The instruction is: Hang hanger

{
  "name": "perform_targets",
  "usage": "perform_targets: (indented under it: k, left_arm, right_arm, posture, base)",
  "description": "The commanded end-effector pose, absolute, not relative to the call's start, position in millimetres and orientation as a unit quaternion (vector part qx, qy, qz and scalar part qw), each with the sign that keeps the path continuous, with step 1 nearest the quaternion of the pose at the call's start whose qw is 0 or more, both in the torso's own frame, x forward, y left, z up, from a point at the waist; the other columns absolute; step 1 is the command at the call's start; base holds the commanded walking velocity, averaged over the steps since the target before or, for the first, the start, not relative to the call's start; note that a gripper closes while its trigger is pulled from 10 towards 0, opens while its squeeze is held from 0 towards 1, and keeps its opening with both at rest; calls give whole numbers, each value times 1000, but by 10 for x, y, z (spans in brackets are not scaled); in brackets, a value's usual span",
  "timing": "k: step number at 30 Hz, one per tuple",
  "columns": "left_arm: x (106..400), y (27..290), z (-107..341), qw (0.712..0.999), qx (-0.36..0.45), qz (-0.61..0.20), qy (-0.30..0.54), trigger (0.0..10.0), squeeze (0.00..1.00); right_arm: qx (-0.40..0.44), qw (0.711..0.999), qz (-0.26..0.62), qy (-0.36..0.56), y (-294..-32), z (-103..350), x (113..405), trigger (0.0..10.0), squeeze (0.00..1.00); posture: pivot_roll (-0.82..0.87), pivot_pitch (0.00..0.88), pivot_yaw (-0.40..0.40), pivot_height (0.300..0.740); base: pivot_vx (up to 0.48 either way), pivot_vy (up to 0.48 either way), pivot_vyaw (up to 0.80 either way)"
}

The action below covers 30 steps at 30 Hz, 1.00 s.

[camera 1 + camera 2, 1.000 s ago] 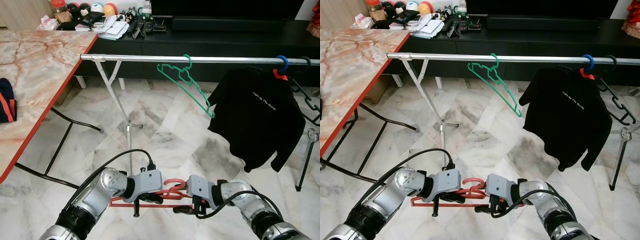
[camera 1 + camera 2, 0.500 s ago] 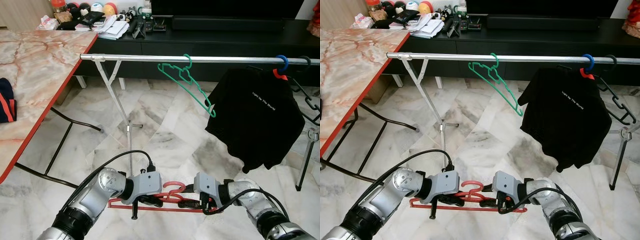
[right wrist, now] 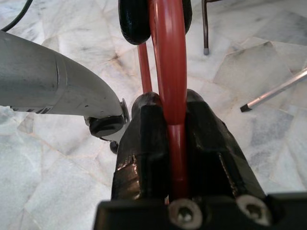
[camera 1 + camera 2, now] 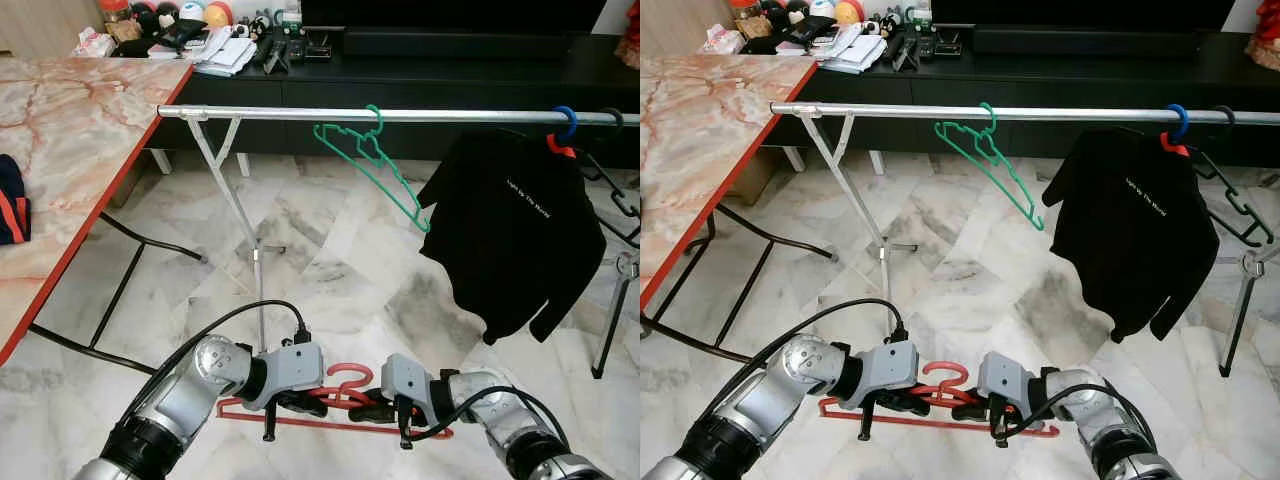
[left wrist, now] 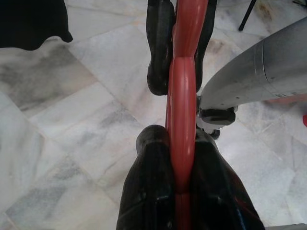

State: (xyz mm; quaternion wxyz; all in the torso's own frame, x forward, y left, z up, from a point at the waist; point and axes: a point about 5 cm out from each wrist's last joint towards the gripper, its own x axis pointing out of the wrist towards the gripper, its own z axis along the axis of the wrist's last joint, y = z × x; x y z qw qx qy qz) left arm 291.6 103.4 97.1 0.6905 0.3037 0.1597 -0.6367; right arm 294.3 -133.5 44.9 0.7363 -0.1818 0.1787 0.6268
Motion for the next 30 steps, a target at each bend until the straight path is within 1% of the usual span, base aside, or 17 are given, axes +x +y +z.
perform_targets:
  k: [1, 6, 13, 19, 20, 21, 27, 29, 30]
  left_arm:
    - [2858, 965, 976, 681, 297, -653, 149, 10000, 0]
    - [2858, 965, 994, 682, 292, -654, 147, 10000, 0]
    - [2869, 962, 1015, 683, 289, -654, 146, 10000, 0]
    - [2864, 996, 1026, 677, 288, -661, 147, 10000, 0]
    - [2860, 1008, 1037, 675, 284, -666, 145, 10000, 471]
    - [2862, 1019, 1043, 675, 280, -667, 147, 10000, 1000]
    - [2874, 1089, 1065, 669, 281, -670, 157, 10000, 1000]
    - [2865, 1117, 1073, 664, 281, -674, 162, 10000, 1000]
    - [2853, 1153, 1077, 659, 277, -679, 170, 10000, 1000]
  right_arm:
    - [-159, 743, 625, 177, -1311, 442, 2937, 0, 0]
    - [-161, 739, 628, 182, -1342, 431, 2922, 0, 0]
    - [-156, 741, 626, 185, -1354, 418, 2912, 0, 0]
    - [-152, 740, 628, 186, -1350, 409, 2900, 0, 0]
    - [-152, 739, 629, 187, -1350, 408, 2898, 0, 0]
    - [-152, 739, 629, 187, -1350, 408, 2897, 0, 0]
    - [-157, 730, 636, 195, -1354, 385, 2873, 0, 0]
    - [-167, 724, 637, 204, -1371, 351, 2847, 0, 0]
    - [-178, 717, 639, 216, -1394, 303, 2809, 0, 0]
  posture:
    - [58, 241, 19, 740]
    - [56, 241, 17, 740]
    - [53, 242, 19, 740]
    - [50, 239, 20, 740]
    - [50, 239, 20, 740]
    - [50, 240, 20, 740]
    - [52, 242, 19, 740]
    - [52, 242, 17, 740]
    - [53, 244, 17, 740]
  base:
    - [0, 0, 0]
    - [0, 0, 0]
    - [0, 0, 0]
    - [0, 0, 0]
    - [0, 0, 0]
    - [0, 0, 0]
    - [0, 0, 0]
    - [0, 0, 0]
    - [0, 0, 0]
